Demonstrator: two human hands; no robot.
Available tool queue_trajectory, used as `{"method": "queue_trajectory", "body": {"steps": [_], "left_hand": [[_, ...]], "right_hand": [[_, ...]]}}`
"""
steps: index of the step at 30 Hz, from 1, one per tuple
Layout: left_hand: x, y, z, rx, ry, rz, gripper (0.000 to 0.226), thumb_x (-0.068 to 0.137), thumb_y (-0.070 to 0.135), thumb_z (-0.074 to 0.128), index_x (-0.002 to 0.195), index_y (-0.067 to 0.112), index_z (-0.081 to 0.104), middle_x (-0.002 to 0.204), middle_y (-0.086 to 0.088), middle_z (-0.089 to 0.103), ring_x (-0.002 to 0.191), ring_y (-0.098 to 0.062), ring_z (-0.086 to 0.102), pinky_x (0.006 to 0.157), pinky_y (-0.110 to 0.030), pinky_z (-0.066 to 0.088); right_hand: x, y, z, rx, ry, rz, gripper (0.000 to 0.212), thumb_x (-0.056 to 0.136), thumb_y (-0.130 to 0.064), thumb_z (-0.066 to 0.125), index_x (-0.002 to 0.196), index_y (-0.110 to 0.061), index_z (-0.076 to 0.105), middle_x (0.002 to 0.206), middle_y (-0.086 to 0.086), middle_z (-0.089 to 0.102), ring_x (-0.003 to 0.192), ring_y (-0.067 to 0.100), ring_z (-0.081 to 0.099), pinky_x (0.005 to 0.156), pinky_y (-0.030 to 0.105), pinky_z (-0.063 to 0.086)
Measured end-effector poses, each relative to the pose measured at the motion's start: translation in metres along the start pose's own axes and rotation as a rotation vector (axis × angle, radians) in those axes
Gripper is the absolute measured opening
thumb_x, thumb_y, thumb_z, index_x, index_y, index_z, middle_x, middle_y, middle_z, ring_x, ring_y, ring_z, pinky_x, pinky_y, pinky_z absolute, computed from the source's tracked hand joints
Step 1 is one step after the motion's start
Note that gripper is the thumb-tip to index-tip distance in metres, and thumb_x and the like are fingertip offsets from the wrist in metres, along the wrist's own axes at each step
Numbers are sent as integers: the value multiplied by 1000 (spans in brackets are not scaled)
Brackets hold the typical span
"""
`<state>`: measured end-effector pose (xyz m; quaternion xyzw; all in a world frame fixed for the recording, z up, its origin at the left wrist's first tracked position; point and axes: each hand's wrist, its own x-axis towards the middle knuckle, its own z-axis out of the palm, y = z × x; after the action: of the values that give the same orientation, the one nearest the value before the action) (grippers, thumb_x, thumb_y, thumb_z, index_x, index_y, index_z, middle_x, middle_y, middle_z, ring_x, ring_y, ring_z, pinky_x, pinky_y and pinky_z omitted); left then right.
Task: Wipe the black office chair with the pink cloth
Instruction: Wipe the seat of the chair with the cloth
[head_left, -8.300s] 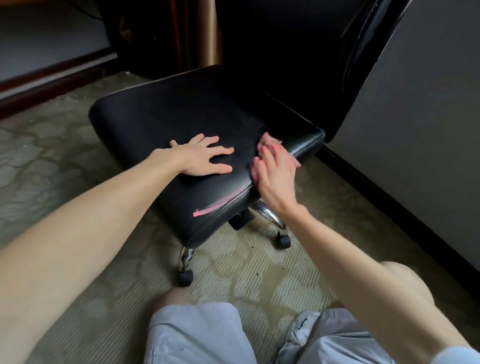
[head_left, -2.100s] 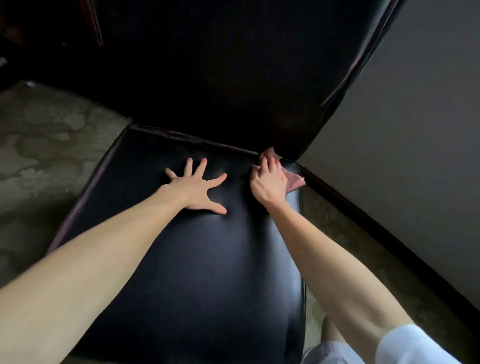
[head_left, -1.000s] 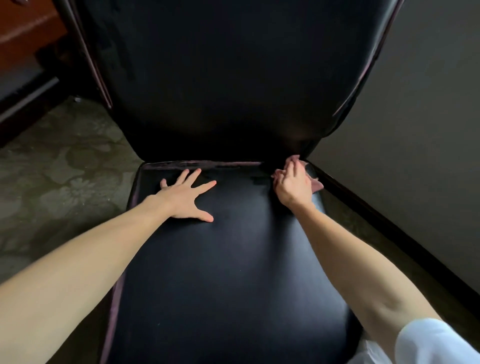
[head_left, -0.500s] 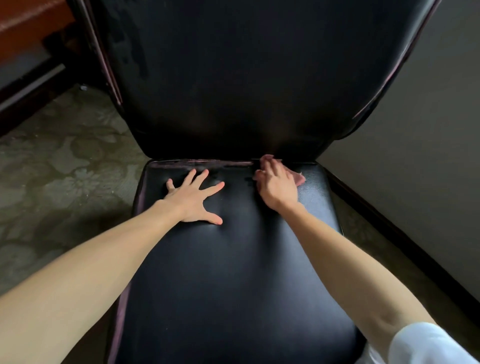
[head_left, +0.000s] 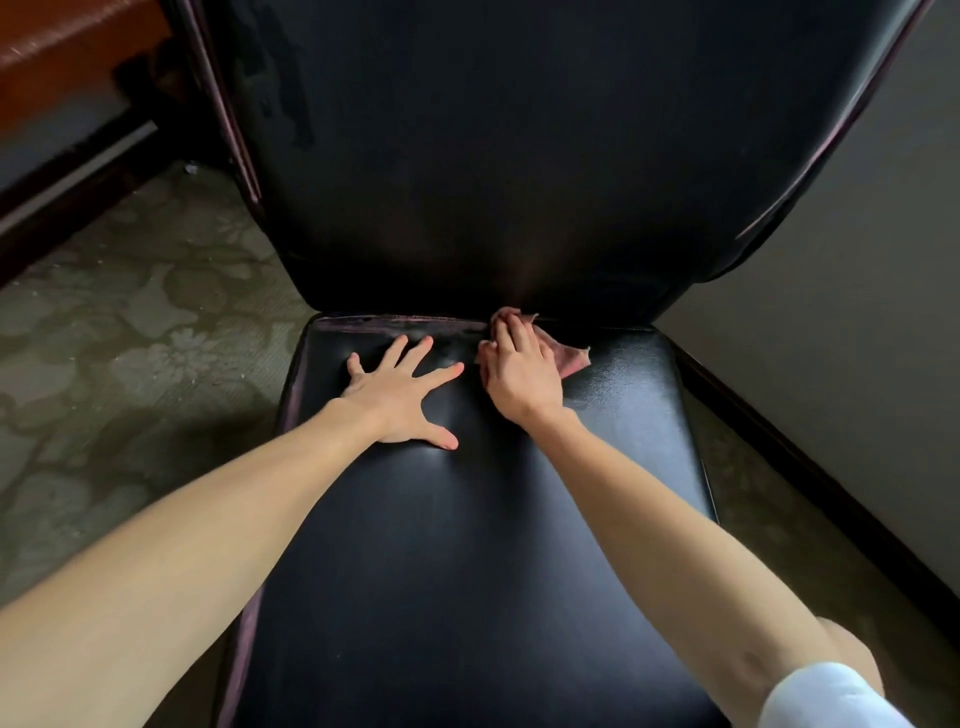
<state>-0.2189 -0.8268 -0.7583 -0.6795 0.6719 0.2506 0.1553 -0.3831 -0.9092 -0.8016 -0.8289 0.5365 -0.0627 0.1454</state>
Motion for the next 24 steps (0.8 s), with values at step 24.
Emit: {"method": "queue_trajectory", "body": {"steps": [24], "left_hand": [[-39,-17,12,-11,58,-45,87,86,74,48,154,47,1,166,7,-10,152,-17,-11,118,-60,11]], "right_hand": [[1,1,3,-27,-50,-71,54,99,-36,31,149,-14,36,161,5,24,148,22,17,114,44,27]]}}
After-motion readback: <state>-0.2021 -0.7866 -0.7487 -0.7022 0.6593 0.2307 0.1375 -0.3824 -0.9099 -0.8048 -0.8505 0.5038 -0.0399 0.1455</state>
